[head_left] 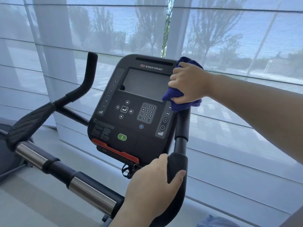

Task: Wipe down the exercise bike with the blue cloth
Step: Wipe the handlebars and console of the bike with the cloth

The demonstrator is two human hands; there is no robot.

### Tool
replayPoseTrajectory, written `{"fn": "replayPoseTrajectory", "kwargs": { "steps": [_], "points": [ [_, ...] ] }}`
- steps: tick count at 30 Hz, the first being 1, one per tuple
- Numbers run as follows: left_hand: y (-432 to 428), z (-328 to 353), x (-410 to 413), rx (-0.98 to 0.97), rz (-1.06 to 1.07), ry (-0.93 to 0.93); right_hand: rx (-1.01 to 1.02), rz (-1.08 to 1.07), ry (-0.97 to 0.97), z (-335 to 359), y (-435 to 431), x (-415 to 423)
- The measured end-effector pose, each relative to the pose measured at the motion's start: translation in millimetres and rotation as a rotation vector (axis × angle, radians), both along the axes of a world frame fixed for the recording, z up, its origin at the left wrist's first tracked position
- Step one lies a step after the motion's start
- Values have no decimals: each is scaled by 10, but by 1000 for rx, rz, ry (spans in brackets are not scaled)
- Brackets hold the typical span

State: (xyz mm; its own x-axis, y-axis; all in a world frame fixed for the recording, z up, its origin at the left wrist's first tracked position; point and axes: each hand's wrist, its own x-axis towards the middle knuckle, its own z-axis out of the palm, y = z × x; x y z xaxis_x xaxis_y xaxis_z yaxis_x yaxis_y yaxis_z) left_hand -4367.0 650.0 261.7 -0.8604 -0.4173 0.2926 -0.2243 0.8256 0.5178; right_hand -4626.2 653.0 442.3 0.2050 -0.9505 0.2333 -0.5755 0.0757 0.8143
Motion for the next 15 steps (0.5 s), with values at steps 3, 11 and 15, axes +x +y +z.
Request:
{"fn": "replayPoseTrajectory", "kwargs": {
  "steps": [3, 11, 15],
  "points": [
    [-2, 8, -1, -1, 3, -3, -77, 21, -68, 160, -42, 16],
    [-7, 13, -17, 23, 4, -26, -101, 75, 75, -10, -69, 107],
    [-8, 22, -13, 24, 1, -33, -64, 113, 48, -193, -38, 48]
  ]
}}
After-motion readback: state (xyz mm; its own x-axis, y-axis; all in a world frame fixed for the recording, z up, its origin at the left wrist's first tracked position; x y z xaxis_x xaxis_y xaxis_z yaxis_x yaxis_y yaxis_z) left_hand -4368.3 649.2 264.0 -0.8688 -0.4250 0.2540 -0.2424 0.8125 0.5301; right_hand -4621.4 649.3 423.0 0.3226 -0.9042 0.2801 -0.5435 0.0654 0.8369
